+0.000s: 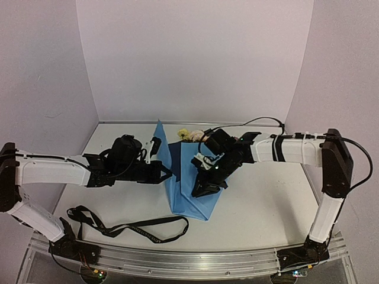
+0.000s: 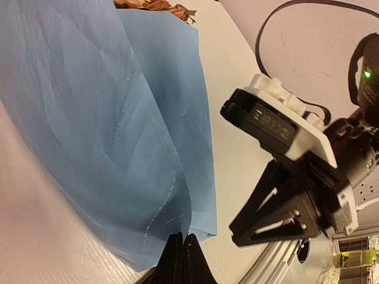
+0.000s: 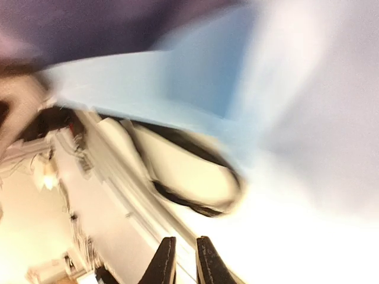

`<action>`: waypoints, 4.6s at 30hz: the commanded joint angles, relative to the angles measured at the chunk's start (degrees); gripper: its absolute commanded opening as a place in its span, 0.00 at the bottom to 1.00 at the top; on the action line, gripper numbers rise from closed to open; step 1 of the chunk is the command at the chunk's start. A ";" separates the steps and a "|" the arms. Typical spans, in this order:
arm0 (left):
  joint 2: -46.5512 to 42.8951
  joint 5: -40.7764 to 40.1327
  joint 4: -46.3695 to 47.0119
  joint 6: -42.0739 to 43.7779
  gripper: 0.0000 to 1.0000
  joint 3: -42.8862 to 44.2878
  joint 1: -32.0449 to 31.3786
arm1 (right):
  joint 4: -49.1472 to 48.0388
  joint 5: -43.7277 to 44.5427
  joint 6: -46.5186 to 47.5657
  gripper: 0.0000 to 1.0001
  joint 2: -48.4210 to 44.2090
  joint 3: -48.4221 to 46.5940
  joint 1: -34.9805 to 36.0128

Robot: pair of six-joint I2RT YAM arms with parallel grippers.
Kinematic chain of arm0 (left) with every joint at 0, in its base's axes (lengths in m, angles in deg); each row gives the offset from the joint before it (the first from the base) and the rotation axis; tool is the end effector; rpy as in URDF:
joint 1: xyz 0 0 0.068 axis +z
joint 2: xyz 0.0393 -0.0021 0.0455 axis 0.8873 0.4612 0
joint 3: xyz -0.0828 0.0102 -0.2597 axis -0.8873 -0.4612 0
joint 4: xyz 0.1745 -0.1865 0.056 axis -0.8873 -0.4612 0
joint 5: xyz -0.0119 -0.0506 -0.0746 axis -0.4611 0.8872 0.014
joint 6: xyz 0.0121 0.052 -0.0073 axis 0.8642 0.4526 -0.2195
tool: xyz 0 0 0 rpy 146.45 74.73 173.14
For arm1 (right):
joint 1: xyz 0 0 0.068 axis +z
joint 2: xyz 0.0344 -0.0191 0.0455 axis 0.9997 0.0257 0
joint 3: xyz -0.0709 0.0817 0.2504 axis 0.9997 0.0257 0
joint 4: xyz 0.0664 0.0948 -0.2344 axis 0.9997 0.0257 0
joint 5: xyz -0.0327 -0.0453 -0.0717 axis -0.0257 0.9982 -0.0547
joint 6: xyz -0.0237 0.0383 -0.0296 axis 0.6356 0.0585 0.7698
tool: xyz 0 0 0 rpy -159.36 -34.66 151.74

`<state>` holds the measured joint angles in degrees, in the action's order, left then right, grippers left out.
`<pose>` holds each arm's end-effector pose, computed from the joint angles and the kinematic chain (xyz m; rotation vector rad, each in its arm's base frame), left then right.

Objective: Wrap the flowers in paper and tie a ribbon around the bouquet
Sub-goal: Fold the 2/3-folded wrapping paper at the center of the board, then press the fold line on the folded bouquet.

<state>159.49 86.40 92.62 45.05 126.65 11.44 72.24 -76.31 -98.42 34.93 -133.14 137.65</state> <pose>0.1864 -0.2400 0.2307 0.3807 2.2692 -1.0363 0.2391 0.3089 0.2183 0.7066 -2.7859 -1.2064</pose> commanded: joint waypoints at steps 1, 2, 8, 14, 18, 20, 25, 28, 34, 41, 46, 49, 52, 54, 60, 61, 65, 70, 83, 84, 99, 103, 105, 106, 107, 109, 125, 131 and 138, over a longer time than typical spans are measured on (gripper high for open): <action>5.57 2.63 -1.99 6.71 0.00 9.31 -2.64 | 1.48 12.02 -5.64 0.11 -3.87 8.29 -3.89; 7.06 2.76 -3.21 7.77 0.00 11.00 -3.20 | 1.45 14.05 -6.91 0.10 -4.26 9.91 -4.44; 19.49 4.56 -12.21 14.56 0.00 24.73 -6.65 | -6.03 18.24 -13.37 0.11 -6.07 19.18 -8.33; 30.15 6.33 -21.64 18.83 0.00 35.11 -8.75 | -7.26 18.92 -13.66 0.13 -7.12 21.28 -10.23; 34.51 7.26 -22.67 18.87 0.00 37.50 -9.37 | -8.61 20.20 -14.04 0.19 -9.56 23.58 -11.69; 36.24 7.73 -22.97 18.69 0.00 38.59 -9.71 | -9.04 20.12 -14.01 0.24 -10.72 24.21 -12.53; 38.58 7.40 -22.47 17.77 0.00 39.82 -9.99 | -11.89 19.02 -15.44 0.37 -13.40 26.18 -15.34; 39.32 7.20 -22.02 17.35 0.01 39.94 -9.99 | -14.04 18.61 -16.30 0.45 -14.08 26.50 -16.59; 39.95 5.45 -22.01 16.63 0.01 39.43 -9.99 | -21.40 17.24 -19.60 0.55 -12.96 26.00 -17.83; 40.10 5.56 -21.77 16.45 0.01 39.16 -9.99 | -26.76 16.61 -22.99 0.57 -8.91 22.85 -17.82; 39.99 5.72 -21.66 16.44 0.01 38.90 -9.99 | -28.03 16.08 -23.81 0.58 -4.64 19.40 -17.84; 39.86 5.78 -21.49 16.44 0.01 38.88 -9.99 | -28.76 16.44 -24.08 0.54 -2.65 18.77 -17.77; 39.85 5.80 -21.41 16.44 0.01 39.07 -9.95 | -29.24 16.61 -23.94 0.47 -0.87 18.38 -17.74; 39.82 5.81 -21.31 16.37 0.01 39.08 -9.96 | -29.50 16.61 -23.95 0.42 0.19 18.12 -17.73; 39.55 5.96 -20.96 16.13 0.01 38.89 -9.99 | -30.69 16.64 -23.83 0.33 2.80 17.79 -17.74; 39.53 6.00 -20.91 16.07 0.02 38.92 -9.99 | -30.76 16.65 -23.62 0.30 3.16 17.62 -17.75; 38.65 5.51 -20.96 15.62 0.11 38.93 -9.88 | -30.87 16.59 -22.38 0.15 4.17 17.08 -17.83; 33.99 4.35 -20.58 12.79 0.35 38.19 -8.38 | -27.60 13.25 -17.09 0.00 4.91 14.37 -17.85; 25.22 -2.55 -17.76 -1.43 0.32 26.09 5.40 | -3.28 -2.78 7.29 0.00 10.59 -3.34 -19.58; 25.40 -3.52 -17.92 -1.60 0.33 25.51 5.56 | -1.79 -2.97 8.20 0.00 11.12 -4.28 -19.63; 25.47 0.59 -10.63 -4.57 0.51 18.34 6.43 | 0.33 -2.42 11.27 0.00 11.23 -1.06 -21.23; 25.31 2.85 -8.44 -7.85 0.50 16.86 5.25 | 0.36 -2.22 11.62 0.00 11.45 -2.03 -22.70; 25.26 2.55 -8.39 -9.02 0.49 16.68 4.26 | 0.51 -2.16 11.77 0.00 11.60 -2.76 -23.12; 25.11 2.27 -8.45 -9.29 0.49 16.71 3.73 | 0.71 -2.30 11.79 0.00 11.67 -3.08 -23.27; 24.96 2.00 -8.59 -9.37 0.49 16.79 3.29 | 0.98 -2.30 11.90 0.00 11.66 -3.36 -23.32; 24.50 1.11 -9.27 -9.09 0.49 17.02 2.80 | 2.02 -1.69 12.30 0.02 11.37 -3.70 -23.31; 26.09 3.61 -8.30 -6.30 0.38 17.28 1.53 | 12.82 7.66 7.37 0.41 -2.21 1.21 -21.40; 25.78 3.31 -7.79 -6.97 0.38 16.34 1.53 | 13.07 6.44 3.45 0.30 -7.55 3.25 -15.89; 25.29 3.36 -6.80 -7.57 0.38 15.40 1.53 | 4.55 7.84 -3.55 0.15 -5.01 5.18 -5.70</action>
<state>185.62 89.37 83.29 37.60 142.65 13.28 82.22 -70.18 -96.66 28.58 -129.97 127.72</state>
